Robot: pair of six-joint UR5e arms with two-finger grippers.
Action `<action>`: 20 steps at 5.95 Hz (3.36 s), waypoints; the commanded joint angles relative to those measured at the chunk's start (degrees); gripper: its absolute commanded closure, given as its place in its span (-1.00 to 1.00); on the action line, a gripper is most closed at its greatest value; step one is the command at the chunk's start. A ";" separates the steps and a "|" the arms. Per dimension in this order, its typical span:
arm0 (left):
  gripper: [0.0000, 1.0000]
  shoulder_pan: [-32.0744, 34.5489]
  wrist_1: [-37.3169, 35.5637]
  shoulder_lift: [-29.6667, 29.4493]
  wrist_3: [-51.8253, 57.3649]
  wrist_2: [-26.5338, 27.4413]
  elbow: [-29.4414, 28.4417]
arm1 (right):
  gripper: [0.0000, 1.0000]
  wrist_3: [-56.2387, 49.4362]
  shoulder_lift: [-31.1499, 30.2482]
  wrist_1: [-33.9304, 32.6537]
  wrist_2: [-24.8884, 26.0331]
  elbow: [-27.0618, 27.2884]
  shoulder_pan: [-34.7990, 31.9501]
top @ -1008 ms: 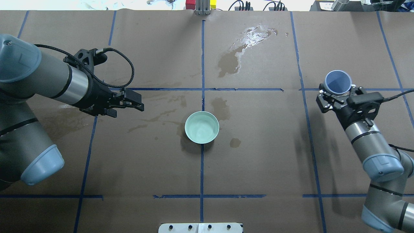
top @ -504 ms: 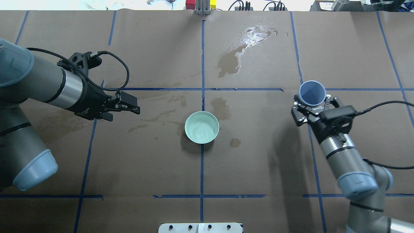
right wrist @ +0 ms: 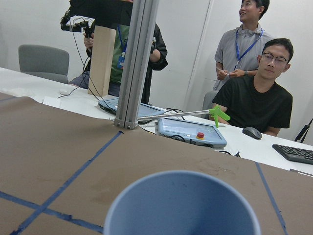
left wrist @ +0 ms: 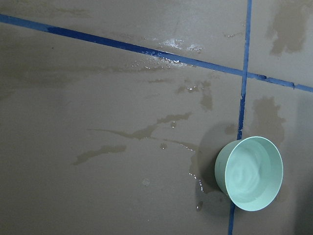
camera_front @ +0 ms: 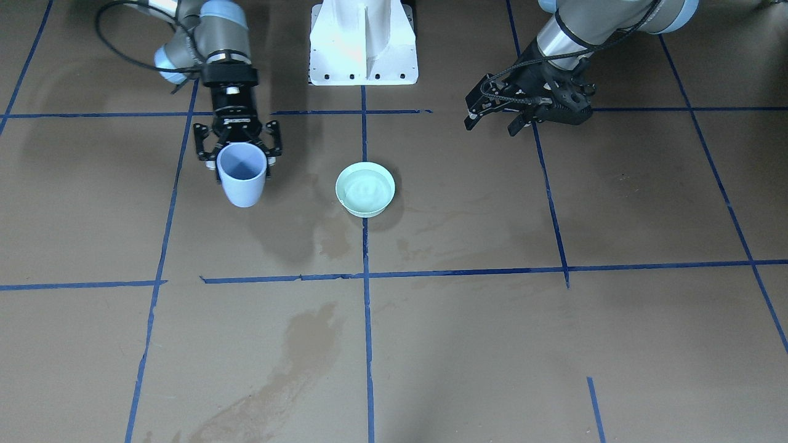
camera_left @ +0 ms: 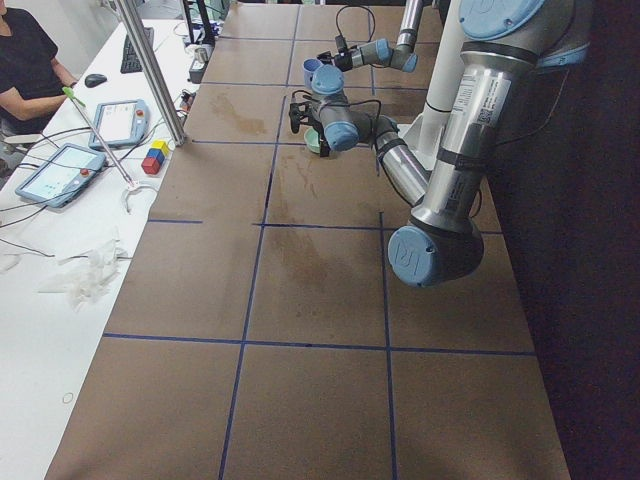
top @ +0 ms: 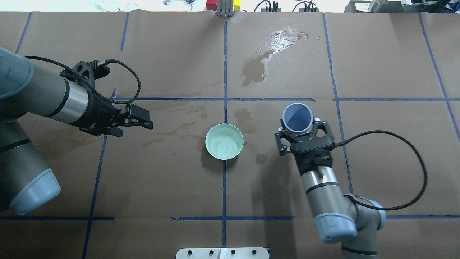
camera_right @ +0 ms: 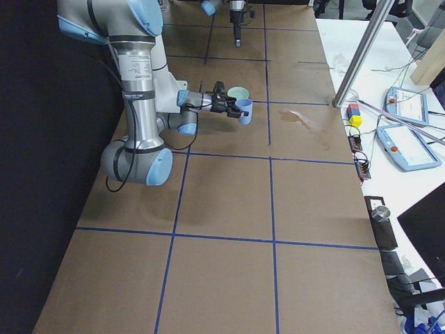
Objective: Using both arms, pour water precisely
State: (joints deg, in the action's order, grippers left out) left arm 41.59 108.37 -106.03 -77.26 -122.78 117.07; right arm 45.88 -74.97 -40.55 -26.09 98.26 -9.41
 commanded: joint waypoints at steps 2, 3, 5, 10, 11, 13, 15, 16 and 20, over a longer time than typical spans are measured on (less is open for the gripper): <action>-0.99 -0.02 0.00 0.38 0.00 0.00 0.09 | 0.44 -0.18 10.42 -22.37 -0.01 -0.17 0.96; -0.99 -0.02 0.00 0.38 0.00 0.00 -0.09 | 0.48 -0.18 12.37 -26.12 0.07 -0.34 1.58; -0.99 -0.11 0.00 0.47 0.00 0.00 -0.09 | 0.59 -4.28 15.54 -37.79 0.16 -0.43 1.85; -0.99 -0.11 0.00 0.47 0.00 0.00 -0.26 | 0.89 -26.05 16.52 -41.71 4.28 -0.61 2.29; -0.99 -0.11 0.00 0.47 0.00 0.00 -0.18 | 0.89 -28.80 16.44 -41.71 4.46 -0.70 2.55; -0.99 -0.11 0.00 0.56 0.00 0.00 0.00 | 0.91 -34.34 16.52 -42.58 4.55 -0.70 2.64; -0.99 -0.02 0.00 0.65 0.00 0.00 0.17 | 0.92 -40.04 16.61 -45.65 5.95 -0.52 2.64; -0.99 -0.11 0.00 0.56 0.00 0.00 0.17 | 0.93 -43.38 16.61 -45.93 6.05 -0.52 2.64; -0.99 -0.11 0.00 0.65 -0.09 0.00 0.26 | 0.94 -56.32 18.01 -48.72 7.09 -0.43 2.64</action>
State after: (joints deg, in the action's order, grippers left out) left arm 41.48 108.37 -105.38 -77.34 -122.78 117.31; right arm -8.00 -57.66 -87.51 -19.65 97.77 -6.77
